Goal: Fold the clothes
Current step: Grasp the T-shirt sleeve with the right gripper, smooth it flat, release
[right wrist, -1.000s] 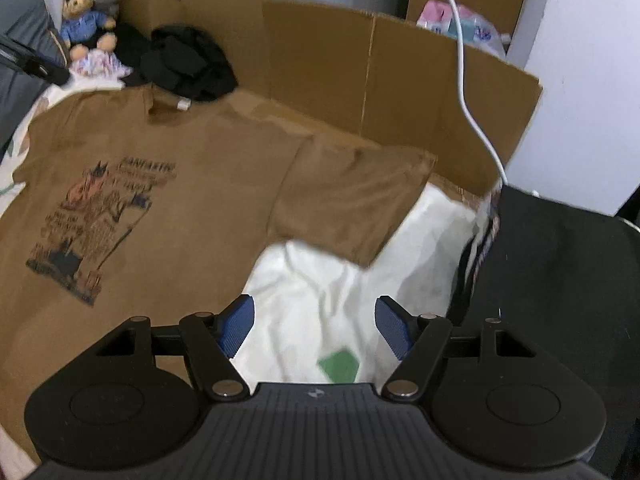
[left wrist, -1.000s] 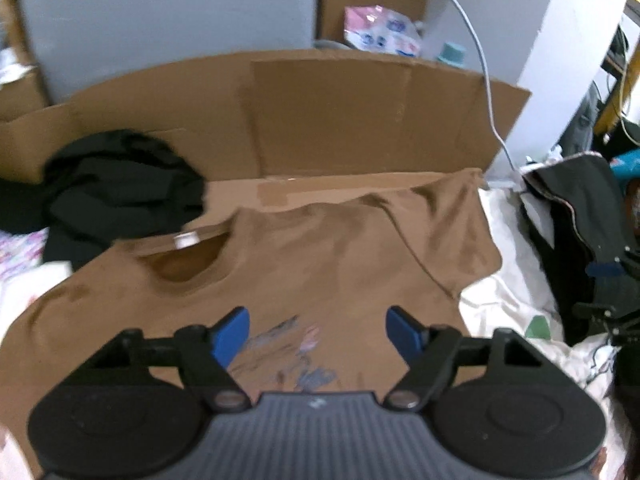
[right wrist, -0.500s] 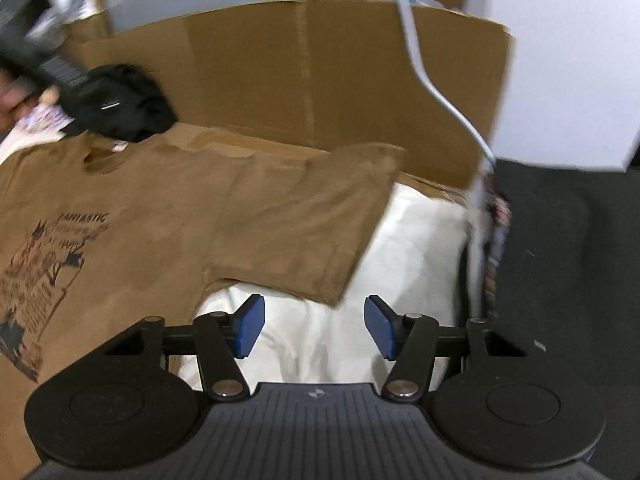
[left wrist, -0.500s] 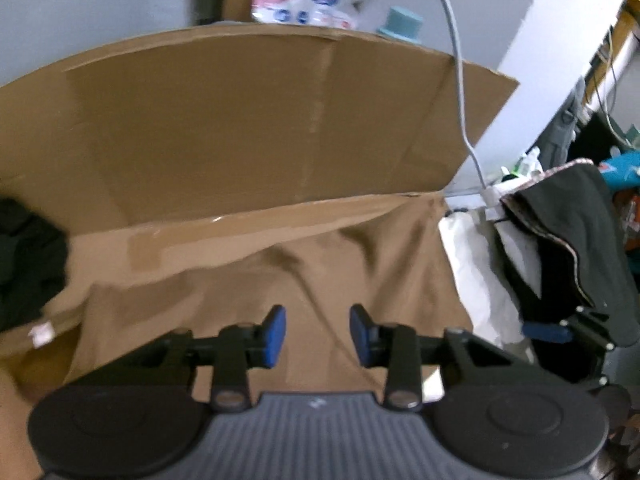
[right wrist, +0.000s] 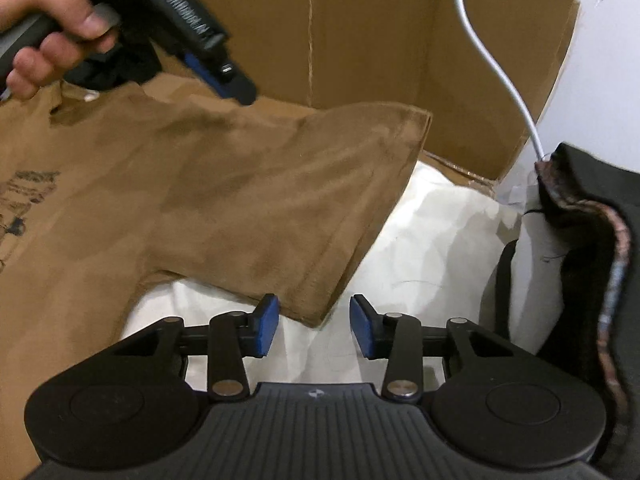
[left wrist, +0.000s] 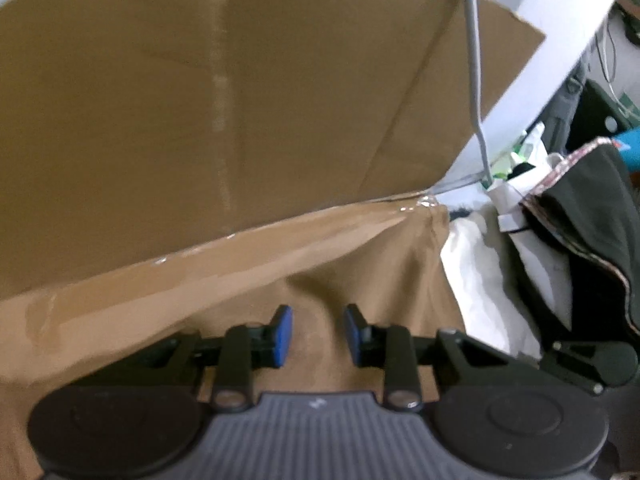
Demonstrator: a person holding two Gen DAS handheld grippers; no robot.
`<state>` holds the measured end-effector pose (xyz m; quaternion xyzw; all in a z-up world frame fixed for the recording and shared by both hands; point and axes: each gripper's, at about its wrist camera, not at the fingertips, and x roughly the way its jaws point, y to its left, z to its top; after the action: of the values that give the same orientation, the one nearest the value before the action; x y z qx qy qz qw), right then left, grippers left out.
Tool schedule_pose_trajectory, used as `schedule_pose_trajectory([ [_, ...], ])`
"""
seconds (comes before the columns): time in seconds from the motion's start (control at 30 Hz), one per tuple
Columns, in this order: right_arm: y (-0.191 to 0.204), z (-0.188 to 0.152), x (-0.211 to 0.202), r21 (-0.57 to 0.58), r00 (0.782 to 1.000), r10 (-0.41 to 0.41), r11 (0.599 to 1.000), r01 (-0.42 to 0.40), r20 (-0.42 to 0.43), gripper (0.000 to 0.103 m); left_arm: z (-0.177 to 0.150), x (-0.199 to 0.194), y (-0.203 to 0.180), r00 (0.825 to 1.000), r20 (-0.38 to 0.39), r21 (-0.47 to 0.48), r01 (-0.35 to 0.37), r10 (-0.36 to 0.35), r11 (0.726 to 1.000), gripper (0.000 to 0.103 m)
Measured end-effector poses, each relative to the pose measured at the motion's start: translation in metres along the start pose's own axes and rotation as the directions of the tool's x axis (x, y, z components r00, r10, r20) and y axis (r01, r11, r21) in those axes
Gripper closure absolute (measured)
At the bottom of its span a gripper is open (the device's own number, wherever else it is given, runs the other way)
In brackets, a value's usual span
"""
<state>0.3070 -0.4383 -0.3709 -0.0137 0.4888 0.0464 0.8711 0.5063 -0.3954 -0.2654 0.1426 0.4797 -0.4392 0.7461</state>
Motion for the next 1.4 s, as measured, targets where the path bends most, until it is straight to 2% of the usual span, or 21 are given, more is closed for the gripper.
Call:
schedule_pose_trajectory([
  [0.07, -0.002, -0.002, 0.001, -0.005, 1.0, 0.023, 1.0, -0.023, 0.012, 0.066, 0.006, 0.012, -0.007, 1.0, -0.004, 0.037, 0.007, -0.007, 0.999, 0.072],
  [0.13, -0.004, -0.003, 0.0, -0.007, 0.999, 0.036, 0.999, -0.036, 0.02, 0.08, 0.013, 0.02, -0.017, 1.0, 0.003, 0.097, 0.016, -0.017, 0.995, 0.069],
  [0.23, -0.007, -0.004, -0.006, -0.007, 0.996, 0.069, 0.998, -0.068, 0.06, 0.094, 0.021, 0.029, -0.031, 1.0, 0.03, 0.178, 0.003, -0.009, 0.984, 0.068],
  [0.33, -0.011, -0.002, -0.009, -0.005, 0.996, 0.069, 0.998, -0.069, 0.062, 0.096, 0.024, 0.037, -0.039, 0.999, 0.052, 0.214, -0.023, 0.012, 0.977, 0.068],
  [0.57, -0.013, -0.006, -0.018, -0.045, 0.998, 0.052, 0.998, -0.051, 0.027, 0.096, 0.027, 0.051, -0.044, 0.998, 0.046, 0.222, 0.037, -0.049, 0.974, 0.068],
  [0.67, -0.01, -0.009, -0.022, -0.063, 0.999, 0.049, 0.997, -0.048, 0.009, 0.096, 0.03, 0.05, -0.044, 0.996, 0.051, 0.219, 0.063, -0.076, 0.974, 0.061],
  [0.77, -0.009, -0.011, -0.024, -0.058, 0.999, 0.051, 0.997, -0.051, -0.009, 0.096, 0.032, 0.055, -0.046, 0.995, 0.037, 0.22, 0.079, -0.09, 0.972, 0.064],
  [0.9, -0.006, -0.015, -0.021, -0.078, 0.999, 0.037, 0.996, -0.039, -0.029, 0.096, 0.032, 0.067, -0.056, 0.999, 0.034, 0.266, 0.001, -0.011, 0.964, 0.065],
  [1.0, -0.003, -0.018, -0.027, -0.093, 0.999, 0.041, 0.995, -0.044, -0.032, 0.096, 0.034, 0.072, -0.06, 0.998, 0.061, 0.247, -0.031, 0.017, 0.969, 0.069],
  [1.07, -0.005, -0.017, -0.027, -0.09, 0.998, 0.047, 0.995, -0.05, -0.035, 0.096, 0.035, 0.068, -0.06, 0.996, 0.083, 0.233, -0.04, 0.021, 0.972, 0.068],
  [1.17, -0.006, -0.018, -0.03, -0.076, 0.996, 0.031, 0.996, -0.037, -0.078, 0.094, 0.034, 0.048, -0.055, 0.992, 0.124, 0.227, -0.014, -0.014, 0.974, 0.06],
  [1.27, -0.009, -0.018, -0.04, -0.032, 0.996, 0.053, 0.998, -0.055, -0.068, 0.094, 0.025, 0.016, -0.042, 0.987, 0.162, 0.22, -0.02, -0.016, 0.975, 0.057],
  [1.4, -0.006, -0.007, -0.053, -0.011, 0.997, 0.069, 0.998, -0.068, 0.025, 0.093, 0.006, -0.008, -0.02, 0.983, 0.18, 0.126, -0.047, 0.023, 0.991, 0.054],
])
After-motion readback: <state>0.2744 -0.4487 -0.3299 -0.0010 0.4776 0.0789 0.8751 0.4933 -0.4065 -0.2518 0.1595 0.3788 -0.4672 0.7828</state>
